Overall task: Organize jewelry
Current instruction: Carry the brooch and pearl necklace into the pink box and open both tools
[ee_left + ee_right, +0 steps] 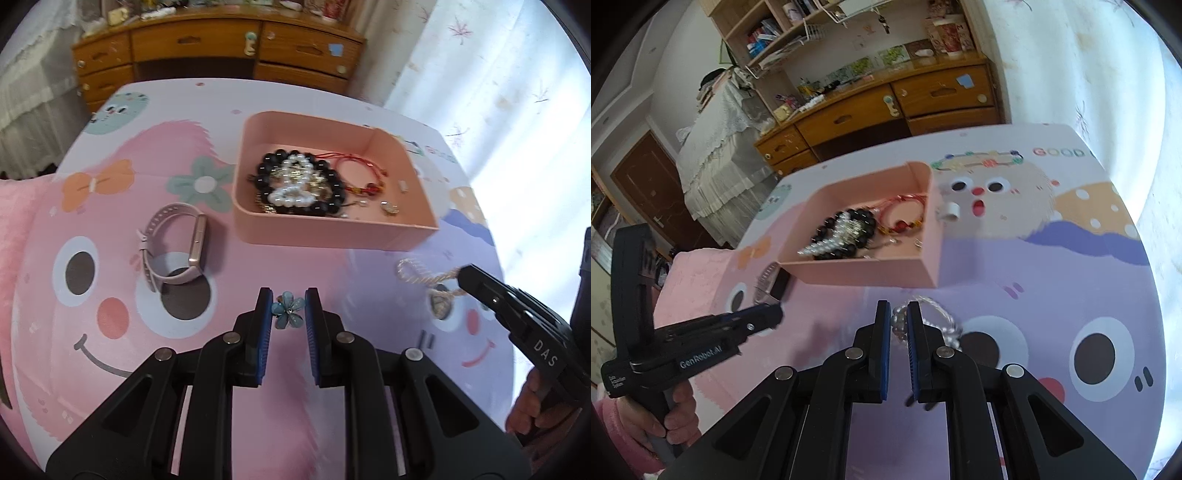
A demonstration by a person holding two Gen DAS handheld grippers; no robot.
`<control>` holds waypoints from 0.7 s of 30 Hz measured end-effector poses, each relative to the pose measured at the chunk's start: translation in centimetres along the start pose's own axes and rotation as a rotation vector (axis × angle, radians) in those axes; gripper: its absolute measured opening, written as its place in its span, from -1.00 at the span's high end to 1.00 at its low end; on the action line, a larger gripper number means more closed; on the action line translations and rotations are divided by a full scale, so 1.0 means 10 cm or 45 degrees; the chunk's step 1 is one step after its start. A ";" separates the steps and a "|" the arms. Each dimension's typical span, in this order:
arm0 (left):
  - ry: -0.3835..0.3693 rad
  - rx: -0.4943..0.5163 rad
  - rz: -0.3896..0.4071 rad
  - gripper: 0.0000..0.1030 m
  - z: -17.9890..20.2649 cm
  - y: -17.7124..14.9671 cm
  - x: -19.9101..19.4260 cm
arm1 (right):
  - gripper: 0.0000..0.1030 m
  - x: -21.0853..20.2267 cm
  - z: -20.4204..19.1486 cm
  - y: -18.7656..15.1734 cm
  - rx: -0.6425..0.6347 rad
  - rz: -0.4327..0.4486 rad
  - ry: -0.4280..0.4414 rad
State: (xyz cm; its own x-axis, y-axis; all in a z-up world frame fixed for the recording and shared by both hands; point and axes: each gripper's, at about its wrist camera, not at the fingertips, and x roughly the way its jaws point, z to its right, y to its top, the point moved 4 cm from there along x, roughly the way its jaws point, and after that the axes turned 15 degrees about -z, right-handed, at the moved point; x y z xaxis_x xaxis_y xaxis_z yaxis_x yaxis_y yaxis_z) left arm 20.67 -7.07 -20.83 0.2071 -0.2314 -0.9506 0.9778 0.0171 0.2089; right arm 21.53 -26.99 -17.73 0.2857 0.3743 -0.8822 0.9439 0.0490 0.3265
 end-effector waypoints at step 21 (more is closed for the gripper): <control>-0.126 0.339 0.142 0.71 0.34 0.50 -0.82 | 0.84 -0.90 -0.74 0.80 -0.093 0.233 0.065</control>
State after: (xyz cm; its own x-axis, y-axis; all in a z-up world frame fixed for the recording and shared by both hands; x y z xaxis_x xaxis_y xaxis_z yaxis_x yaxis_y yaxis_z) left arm 23.76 -8.37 -11.24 0.2956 -0.3361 -0.8942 0.9038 -0.2048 0.3757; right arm 25.33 -23.11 -4.69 0.4409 0.4295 -0.7881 0.8620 0.0420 0.5051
